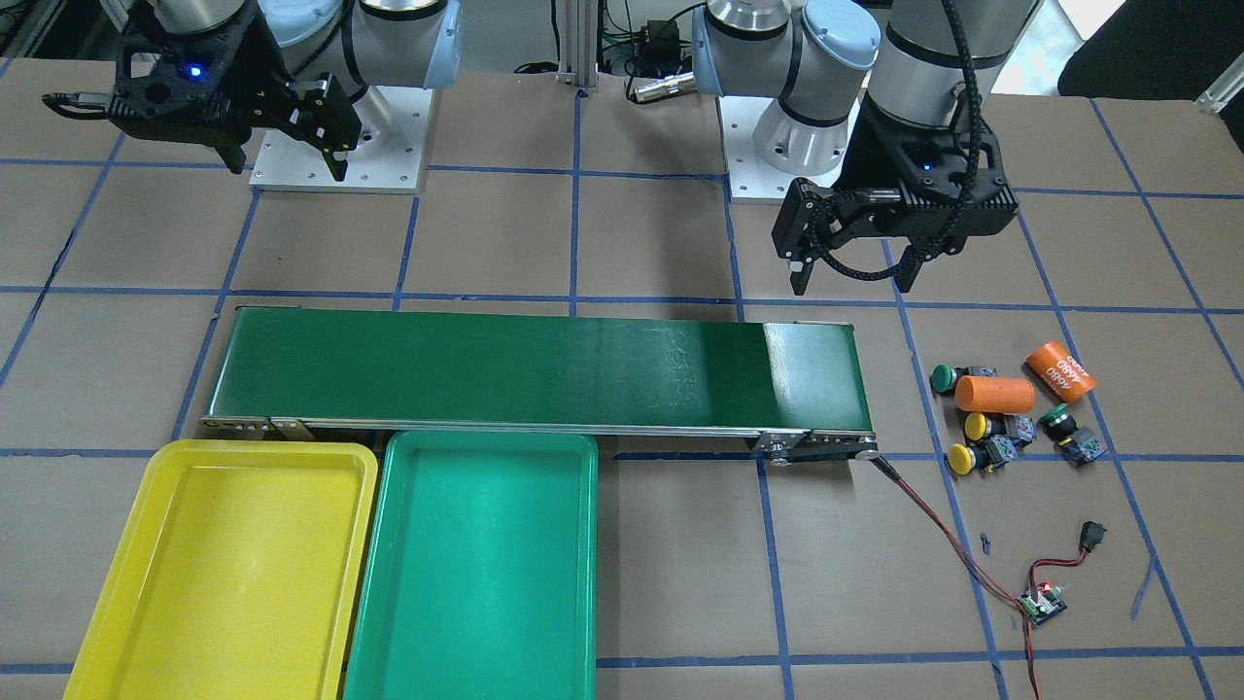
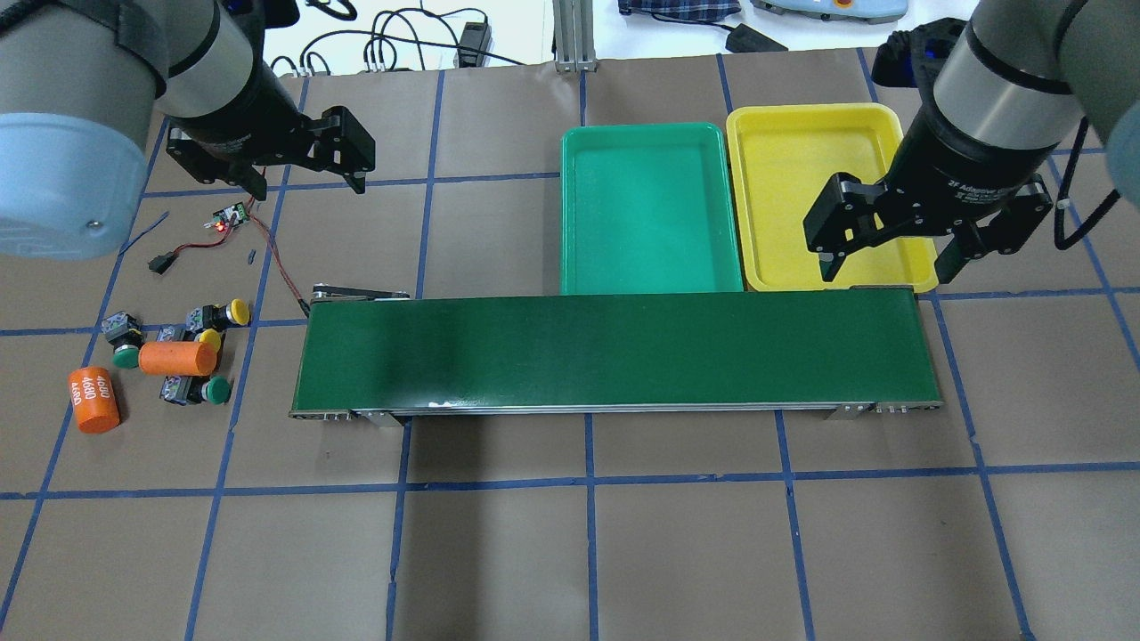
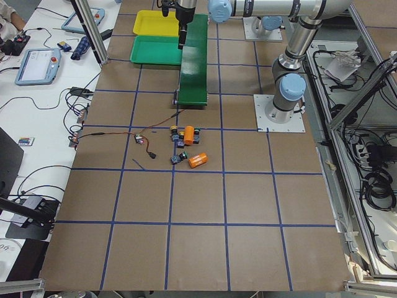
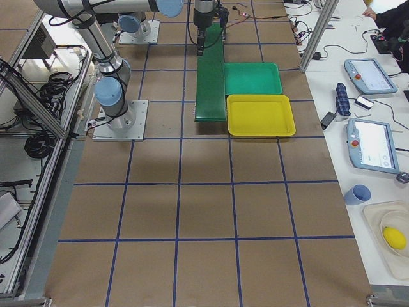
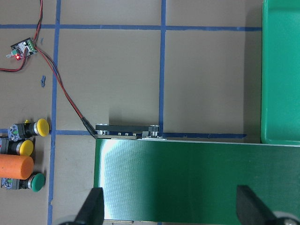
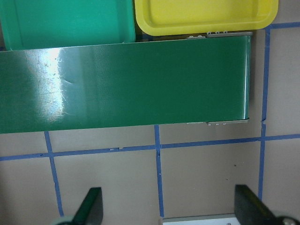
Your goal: Sort buttons by color to trays
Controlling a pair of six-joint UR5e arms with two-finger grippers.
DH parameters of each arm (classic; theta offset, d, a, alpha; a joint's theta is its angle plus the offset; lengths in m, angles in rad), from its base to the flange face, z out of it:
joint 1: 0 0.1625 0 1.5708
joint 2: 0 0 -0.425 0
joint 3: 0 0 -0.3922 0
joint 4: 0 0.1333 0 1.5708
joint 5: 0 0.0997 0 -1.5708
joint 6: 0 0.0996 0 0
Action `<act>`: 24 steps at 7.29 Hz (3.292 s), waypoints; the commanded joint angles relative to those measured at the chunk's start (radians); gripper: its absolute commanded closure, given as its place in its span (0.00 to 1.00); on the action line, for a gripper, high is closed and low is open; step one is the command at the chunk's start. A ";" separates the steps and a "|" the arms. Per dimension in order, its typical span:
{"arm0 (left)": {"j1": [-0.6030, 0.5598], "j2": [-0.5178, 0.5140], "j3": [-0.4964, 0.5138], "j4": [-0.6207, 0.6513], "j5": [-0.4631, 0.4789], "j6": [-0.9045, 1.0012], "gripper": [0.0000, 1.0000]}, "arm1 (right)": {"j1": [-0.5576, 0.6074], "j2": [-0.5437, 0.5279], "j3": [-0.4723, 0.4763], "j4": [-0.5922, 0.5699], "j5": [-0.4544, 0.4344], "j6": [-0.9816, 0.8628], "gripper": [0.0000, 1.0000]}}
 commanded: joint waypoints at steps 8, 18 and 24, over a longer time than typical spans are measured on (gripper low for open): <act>0.002 0.005 -0.001 -0.004 0.011 0.001 0.00 | 0.000 0.002 0.000 0.002 -0.008 0.003 0.00; 0.135 -0.030 -0.018 0.010 0.012 0.003 0.00 | 0.000 0.004 0.000 0.002 0.001 0.003 0.00; 0.366 -0.072 -0.085 0.140 0.040 -0.005 0.00 | 0.000 0.003 0.000 0.002 -0.002 0.011 0.00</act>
